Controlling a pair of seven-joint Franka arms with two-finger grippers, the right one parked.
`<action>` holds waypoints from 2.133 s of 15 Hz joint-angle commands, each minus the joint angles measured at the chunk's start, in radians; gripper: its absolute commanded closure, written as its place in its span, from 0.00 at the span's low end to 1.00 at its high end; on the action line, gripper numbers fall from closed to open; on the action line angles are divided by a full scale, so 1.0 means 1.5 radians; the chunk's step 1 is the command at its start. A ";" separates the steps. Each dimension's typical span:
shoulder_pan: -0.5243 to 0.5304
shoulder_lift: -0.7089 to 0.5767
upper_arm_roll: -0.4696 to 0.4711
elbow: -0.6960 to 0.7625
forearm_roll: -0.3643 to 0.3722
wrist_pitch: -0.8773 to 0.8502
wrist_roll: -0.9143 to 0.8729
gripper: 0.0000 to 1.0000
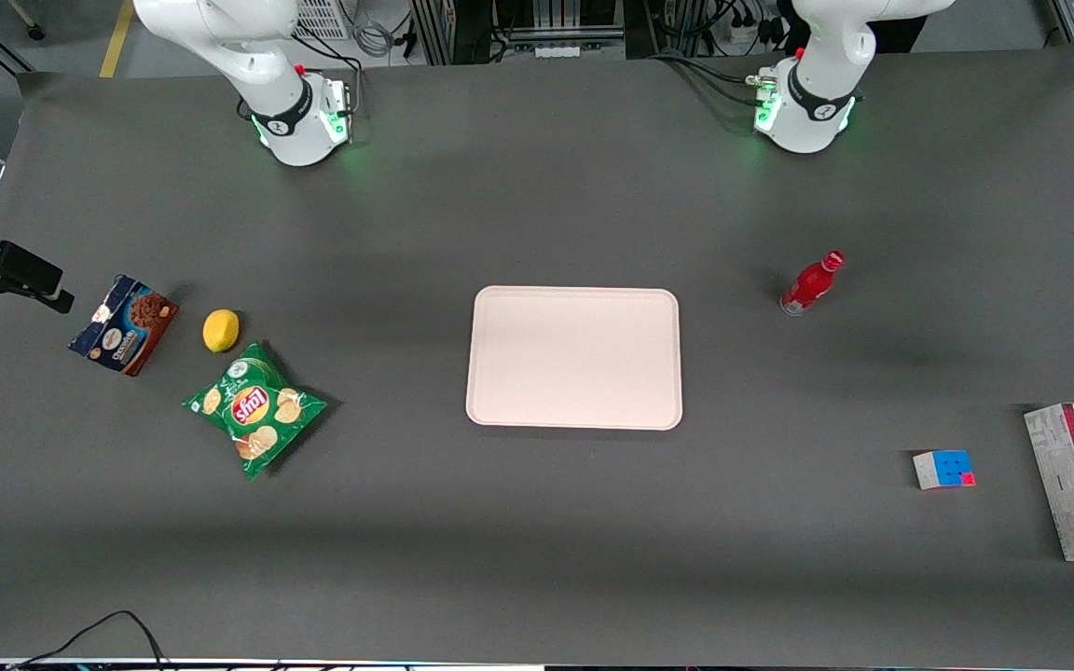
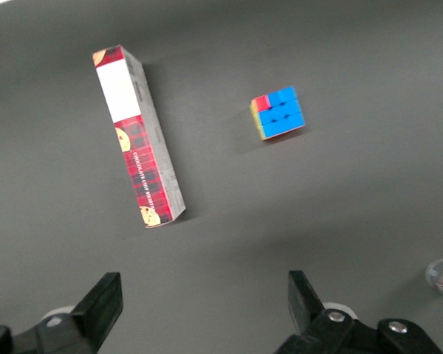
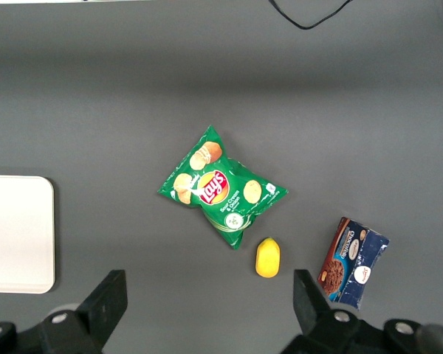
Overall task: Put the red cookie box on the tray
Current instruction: 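Move the left gripper over the red plaid shortbread box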
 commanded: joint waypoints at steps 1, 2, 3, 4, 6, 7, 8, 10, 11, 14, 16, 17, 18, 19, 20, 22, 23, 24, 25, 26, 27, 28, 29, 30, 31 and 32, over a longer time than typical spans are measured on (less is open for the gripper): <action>0.013 0.102 0.017 0.064 -0.036 0.031 0.016 0.00; 0.023 0.128 0.019 0.085 -0.037 0.031 0.017 0.00; 0.029 0.143 0.019 0.099 -0.038 0.031 0.018 0.00; 0.031 0.155 0.019 0.102 -0.041 0.034 0.018 0.00; 0.042 0.188 0.019 0.103 -0.076 0.084 0.023 0.00; 0.047 0.200 0.019 0.104 -0.087 0.103 0.032 0.00; 0.053 0.206 0.019 0.104 -0.093 0.106 0.037 0.00; 0.061 0.231 0.019 0.115 -0.100 0.112 0.058 0.00; 0.061 0.248 0.019 0.128 -0.102 0.116 0.078 0.00; 0.075 0.283 0.018 0.140 -0.167 0.116 0.105 0.00; 0.077 0.299 0.018 0.144 -0.201 0.120 0.137 0.00; 0.077 0.303 0.018 0.145 -0.201 0.126 0.138 0.00; 0.077 0.311 0.019 0.145 -0.200 0.133 0.139 0.00; 0.076 0.316 0.018 0.146 -0.196 0.144 0.140 0.00; 0.076 0.323 0.017 0.146 -0.196 0.148 0.142 0.00; 0.078 0.330 0.018 0.148 -0.197 0.149 0.144 0.00; 0.078 0.334 0.018 0.148 -0.197 0.151 0.144 0.00; 0.078 0.339 0.018 0.147 -0.196 0.164 0.144 0.00; 0.077 0.345 0.016 0.147 -0.192 0.185 0.144 0.00; 0.076 0.352 0.016 0.147 -0.190 0.206 0.145 0.00; 0.077 0.354 0.015 0.147 -0.191 0.215 0.145 0.00; 0.077 0.359 0.015 0.147 -0.192 0.215 0.152 0.00; 0.077 0.363 0.014 0.147 -0.195 0.214 0.163 0.00; 0.077 0.366 0.013 0.147 -0.197 0.214 0.167 0.00; 0.076 0.370 0.009 0.148 -0.198 0.215 0.164 0.00; 0.074 0.373 0.001 0.157 -0.198 0.216 0.156 0.01</action>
